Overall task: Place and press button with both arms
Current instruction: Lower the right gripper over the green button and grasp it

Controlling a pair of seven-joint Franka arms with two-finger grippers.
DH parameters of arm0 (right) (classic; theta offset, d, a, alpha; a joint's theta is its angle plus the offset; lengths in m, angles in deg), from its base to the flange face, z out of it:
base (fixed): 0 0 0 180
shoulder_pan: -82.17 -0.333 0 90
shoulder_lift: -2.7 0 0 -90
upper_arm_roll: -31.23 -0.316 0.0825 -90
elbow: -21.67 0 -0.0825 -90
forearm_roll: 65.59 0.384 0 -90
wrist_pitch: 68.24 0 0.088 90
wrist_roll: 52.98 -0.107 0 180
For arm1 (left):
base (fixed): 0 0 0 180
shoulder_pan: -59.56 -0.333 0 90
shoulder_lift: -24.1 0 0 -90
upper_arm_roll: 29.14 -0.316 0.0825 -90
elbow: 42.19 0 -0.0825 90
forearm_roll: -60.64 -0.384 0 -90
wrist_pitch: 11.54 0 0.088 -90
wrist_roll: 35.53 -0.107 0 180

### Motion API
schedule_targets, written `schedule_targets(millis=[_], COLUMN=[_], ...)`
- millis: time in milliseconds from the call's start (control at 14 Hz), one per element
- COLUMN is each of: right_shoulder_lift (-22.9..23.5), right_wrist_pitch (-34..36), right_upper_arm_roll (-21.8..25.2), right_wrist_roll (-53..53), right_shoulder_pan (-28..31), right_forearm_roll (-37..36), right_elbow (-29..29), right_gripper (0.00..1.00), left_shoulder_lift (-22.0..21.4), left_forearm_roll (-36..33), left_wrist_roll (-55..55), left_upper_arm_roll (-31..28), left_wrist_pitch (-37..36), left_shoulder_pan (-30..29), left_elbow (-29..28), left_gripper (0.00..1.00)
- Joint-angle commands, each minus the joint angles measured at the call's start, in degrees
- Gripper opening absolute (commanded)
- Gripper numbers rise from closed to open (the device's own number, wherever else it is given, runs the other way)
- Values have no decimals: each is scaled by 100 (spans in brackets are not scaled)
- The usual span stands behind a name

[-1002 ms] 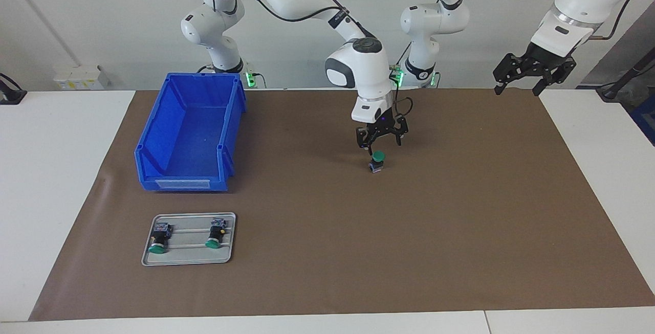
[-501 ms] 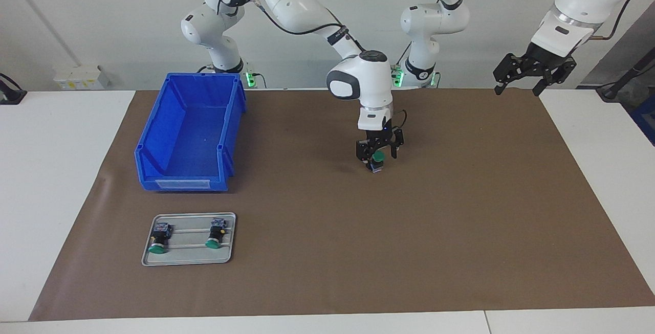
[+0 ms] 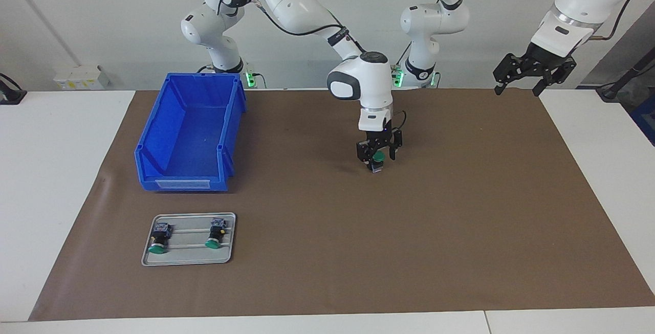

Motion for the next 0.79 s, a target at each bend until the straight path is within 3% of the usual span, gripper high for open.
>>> schedule_targets(millis=[0, 72, 143, 215, 286, 715], right_shoulder_lift=[23, 23, 23, 23, 15, 23], right_wrist_pitch=[10, 19, 28, 54, 89, 255], right_upper_arm_roll=[-32, -32, -32, -32, -41, -32], right_wrist_roll=[106, 106, 106, 106, 106, 97], right_shoulder_pan=[67, 67, 59, 58, 50, 41], right_forearm_roll=[-99, -90, -90, -90, -90, -99], right_elbow=[74, 66, 66, 66, 66, 223], right_gripper=[57, 52, 40, 15, 0, 0], left_shoulder_lift=[-106, -106, -106, -106, -106, -106], left_forearm_roll=[-69, -69, -69, -69, -69, -69], left_wrist_roll=[-15, -15, -15, -15, -15, -15], left_upper_arm_roll=[44, 44, 44, 44, 44, 44], left_wrist_pitch=[-47, -47, -47, -47, -47, -47], left_shoulder_pan=[-61, -61, -61, -61, -61, -61], left_elbow=[-113, -113, -113, -113, -113, -113], left_gripper=[100, 100, 100, 100, 100, 100])
